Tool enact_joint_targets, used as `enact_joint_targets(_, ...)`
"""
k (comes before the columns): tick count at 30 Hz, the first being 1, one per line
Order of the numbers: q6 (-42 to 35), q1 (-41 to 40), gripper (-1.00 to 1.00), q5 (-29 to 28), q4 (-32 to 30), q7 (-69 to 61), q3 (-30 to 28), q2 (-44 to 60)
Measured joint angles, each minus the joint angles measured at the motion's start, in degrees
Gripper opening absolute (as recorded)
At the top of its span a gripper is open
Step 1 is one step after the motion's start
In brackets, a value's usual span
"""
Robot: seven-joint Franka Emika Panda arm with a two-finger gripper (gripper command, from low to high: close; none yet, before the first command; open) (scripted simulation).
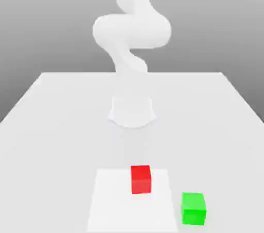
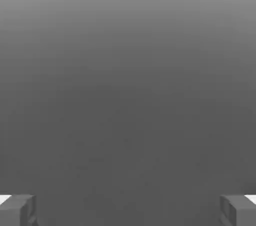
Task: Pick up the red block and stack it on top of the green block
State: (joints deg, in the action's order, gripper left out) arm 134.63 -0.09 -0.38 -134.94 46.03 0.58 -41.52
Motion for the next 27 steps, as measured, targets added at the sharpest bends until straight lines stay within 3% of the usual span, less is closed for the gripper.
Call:
enact_joint_targets(18, 25.15, 0.88, 0.0, 0.19, -26.01, -0.85, 2.11, 38.63)
enact_joint_targets(25, 37.25, 1.89, 0.0, -1.29, -25.29, 0.21, 0.73, 53.15)
enact_joint_targets(26, 38.22, 2.04, -1.0, -1.47, -25.14, 0.33, 0.54, 54.28)
enact_joint_targets(27, 38.22, 2.04, -1.0, -1.47, -25.14, 0.33, 0.54, 54.28)
